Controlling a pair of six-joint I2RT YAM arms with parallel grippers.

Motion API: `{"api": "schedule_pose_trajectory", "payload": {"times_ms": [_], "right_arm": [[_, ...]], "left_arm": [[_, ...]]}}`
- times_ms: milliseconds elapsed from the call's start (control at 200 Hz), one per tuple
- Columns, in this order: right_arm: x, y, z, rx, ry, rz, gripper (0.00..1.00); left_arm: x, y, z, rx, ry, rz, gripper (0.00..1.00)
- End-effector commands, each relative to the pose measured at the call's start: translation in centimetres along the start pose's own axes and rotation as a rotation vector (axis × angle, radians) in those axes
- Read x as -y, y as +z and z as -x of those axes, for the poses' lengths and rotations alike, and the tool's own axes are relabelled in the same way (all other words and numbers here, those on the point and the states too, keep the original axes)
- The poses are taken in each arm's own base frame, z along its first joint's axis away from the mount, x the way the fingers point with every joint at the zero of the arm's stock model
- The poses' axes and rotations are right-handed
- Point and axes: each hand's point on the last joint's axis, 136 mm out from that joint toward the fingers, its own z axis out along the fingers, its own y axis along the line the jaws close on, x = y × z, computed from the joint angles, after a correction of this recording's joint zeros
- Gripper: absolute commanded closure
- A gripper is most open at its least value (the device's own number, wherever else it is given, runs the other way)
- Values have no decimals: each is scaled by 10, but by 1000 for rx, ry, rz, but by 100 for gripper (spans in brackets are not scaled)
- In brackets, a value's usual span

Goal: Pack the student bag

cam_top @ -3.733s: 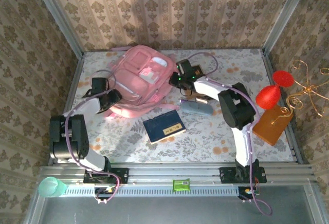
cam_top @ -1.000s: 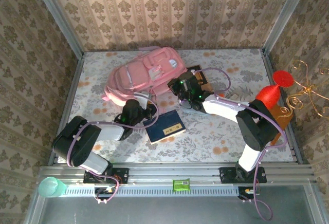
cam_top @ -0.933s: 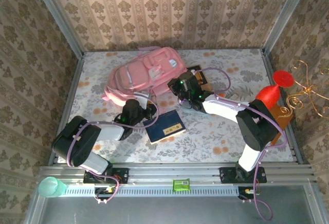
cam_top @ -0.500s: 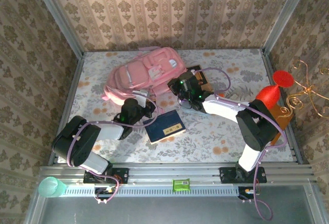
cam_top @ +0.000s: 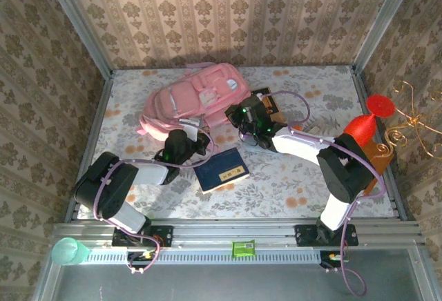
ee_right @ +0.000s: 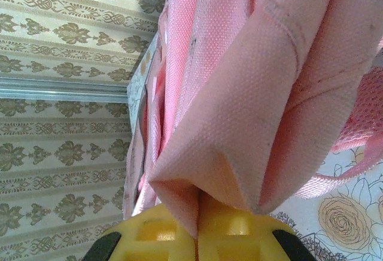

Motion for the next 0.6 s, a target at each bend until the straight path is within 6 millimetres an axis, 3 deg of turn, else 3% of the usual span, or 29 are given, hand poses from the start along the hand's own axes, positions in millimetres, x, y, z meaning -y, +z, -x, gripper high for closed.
{"api": "schedule_pose_trajectory", "payload": {"times_ms": [0, 55, 305, 595], "right_arm": [[-14, -3, -1, 18, -7, 57, 96], [-6, -2, 1, 28, -14, 39, 97], [30, -1, 10, 70, -38, -44, 97], [43, 4, 20, 68, -77, -79, 97]], "left_arm": [[4, 0, 29, 89, -3, -19, 92], [3, -3, 26, 83, 4, -20, 100], [-25, -23, -10, -78, -26, 62, 100], [-53, -39, -30, -199, -18, 165, 100]]}}
